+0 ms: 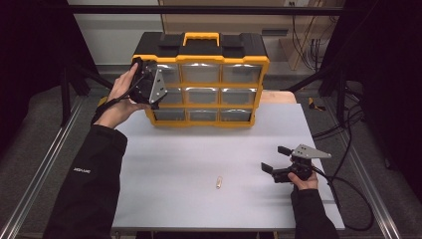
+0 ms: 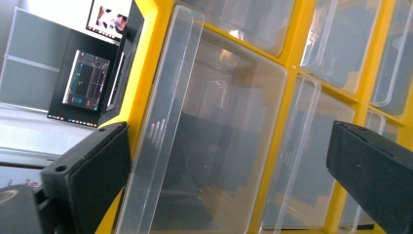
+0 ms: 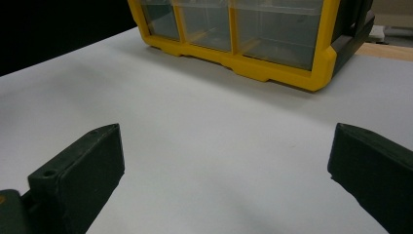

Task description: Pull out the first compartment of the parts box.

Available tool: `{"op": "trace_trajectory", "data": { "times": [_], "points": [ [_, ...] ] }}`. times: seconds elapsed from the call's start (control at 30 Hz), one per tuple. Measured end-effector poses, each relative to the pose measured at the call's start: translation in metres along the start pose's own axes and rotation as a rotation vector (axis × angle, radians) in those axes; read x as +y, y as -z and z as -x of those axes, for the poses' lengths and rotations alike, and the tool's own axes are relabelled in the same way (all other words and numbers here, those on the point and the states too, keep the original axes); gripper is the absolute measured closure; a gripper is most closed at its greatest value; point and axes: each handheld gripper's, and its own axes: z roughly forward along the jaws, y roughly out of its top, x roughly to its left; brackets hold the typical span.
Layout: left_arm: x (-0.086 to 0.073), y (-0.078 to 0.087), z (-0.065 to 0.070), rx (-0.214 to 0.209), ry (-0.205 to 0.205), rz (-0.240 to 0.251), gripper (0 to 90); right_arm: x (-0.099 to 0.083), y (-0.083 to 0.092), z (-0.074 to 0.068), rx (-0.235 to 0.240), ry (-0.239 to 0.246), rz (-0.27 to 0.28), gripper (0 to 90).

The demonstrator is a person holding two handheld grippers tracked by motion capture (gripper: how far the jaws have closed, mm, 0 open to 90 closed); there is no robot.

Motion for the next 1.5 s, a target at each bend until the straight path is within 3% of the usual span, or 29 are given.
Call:
{"op": "trace_trajectory", "data": {
  "times": [0.17,0.33,1.5],
  "points": [
    [-0.0002,0.001,0.0019,0.035,-0.053,-0.017,9.0,0.0001,0.0001,0.0001,-0.002,0.0,0.0,0.6],
    [-0.0014,0.0017,0.0028,0.058,-0.057,-0.01,13.5,0.0,0.0001,0.0001,-0.002,0.0,0.0,0.6],
    [-0.0023,0.0065,0.004,0.2,-0.205,-0.038,52.7,0.0003,0.0005,0.0001,-0.003,-0.002,0.003,0.6]
  ]
}}
